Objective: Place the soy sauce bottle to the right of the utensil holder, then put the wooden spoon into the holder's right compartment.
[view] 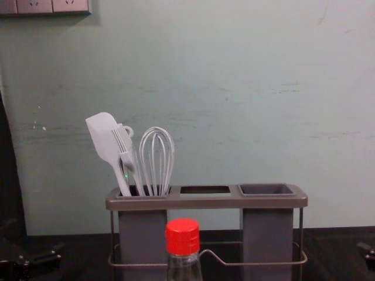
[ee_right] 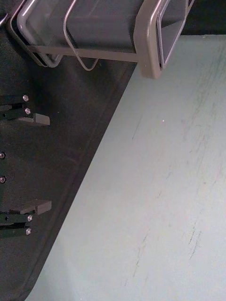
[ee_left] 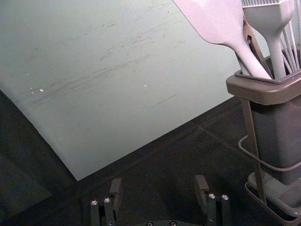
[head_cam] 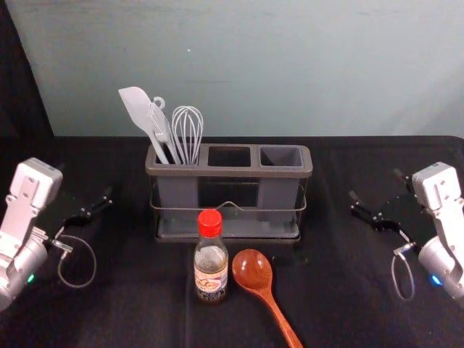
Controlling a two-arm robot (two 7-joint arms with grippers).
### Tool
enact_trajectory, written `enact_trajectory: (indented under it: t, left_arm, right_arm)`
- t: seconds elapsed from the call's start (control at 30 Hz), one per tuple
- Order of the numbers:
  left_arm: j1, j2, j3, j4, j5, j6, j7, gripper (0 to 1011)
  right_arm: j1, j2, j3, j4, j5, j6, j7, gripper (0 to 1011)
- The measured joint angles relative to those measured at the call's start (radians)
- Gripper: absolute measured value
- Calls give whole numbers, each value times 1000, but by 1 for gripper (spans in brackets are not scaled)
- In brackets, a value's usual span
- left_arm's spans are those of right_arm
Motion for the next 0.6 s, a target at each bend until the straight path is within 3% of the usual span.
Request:
enact_trajectory:
  t: [0.6]
  left_arm:
    - [0, 0, 0, 0, 0, 0, 0, 1012]
  right_arm:
    - [0, 0, 0, 0, 0, 0, 0, 1004]
